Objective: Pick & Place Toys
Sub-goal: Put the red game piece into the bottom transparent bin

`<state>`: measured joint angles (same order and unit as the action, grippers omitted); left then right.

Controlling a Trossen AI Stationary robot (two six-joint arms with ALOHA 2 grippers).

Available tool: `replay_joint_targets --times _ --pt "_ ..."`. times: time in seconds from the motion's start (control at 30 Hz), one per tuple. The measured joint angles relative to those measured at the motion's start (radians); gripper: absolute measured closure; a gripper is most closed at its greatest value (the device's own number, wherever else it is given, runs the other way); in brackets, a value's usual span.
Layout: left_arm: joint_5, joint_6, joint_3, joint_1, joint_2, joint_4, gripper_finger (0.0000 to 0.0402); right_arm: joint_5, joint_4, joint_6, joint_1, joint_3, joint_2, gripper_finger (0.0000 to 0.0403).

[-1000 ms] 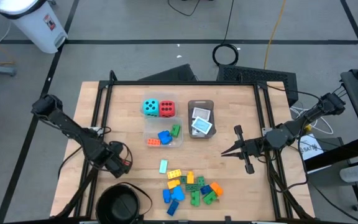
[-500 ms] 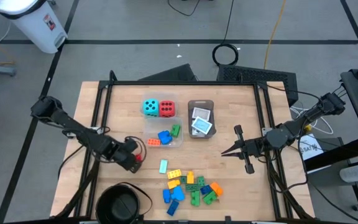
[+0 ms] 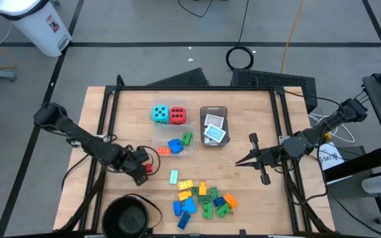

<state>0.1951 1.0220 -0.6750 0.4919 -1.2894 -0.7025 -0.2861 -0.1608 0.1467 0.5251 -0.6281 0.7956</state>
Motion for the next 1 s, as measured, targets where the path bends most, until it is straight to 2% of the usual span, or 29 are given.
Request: replay_joint_targets --times 0.2,0.3,0.43,0.6,0.83,1.0 --pt "0.024 -0.082 0.0 0.0 -0.05 0.027 0.0056 0.0 0.0 0.008 0.0 0.0 0.0 0.0403" --pt "0.026 -0.125 0.0 0.0 -0.09 0.041 0.0045 0.0 0.0 0.008 0.0 0.0 0.0 0.0403" --pt "0.023 -0.178 0.0 0.0 -0.146 0.078 0.005 0.0 0.0 0.008 0.0 0.0 0.0 0.0403" --pt "0.017 -0.197 -0.003 0.0 -0.196 0.088 0.0096 0.0 0.0 0.008 0.0 0.0 0.0 0.0403" --pt "-0.033 -0.184 -0.01 0.0 -0.204 0.083 0.0234 0.0 0.0 0.008 0.0 0.0 0.0 0.0403" --pt "-0.068 -0.161 -0.045 -0.001 -0.189 0.051 0.0233 0.0 0.0 0.006 0.0 0.0 0.001 0.0403"
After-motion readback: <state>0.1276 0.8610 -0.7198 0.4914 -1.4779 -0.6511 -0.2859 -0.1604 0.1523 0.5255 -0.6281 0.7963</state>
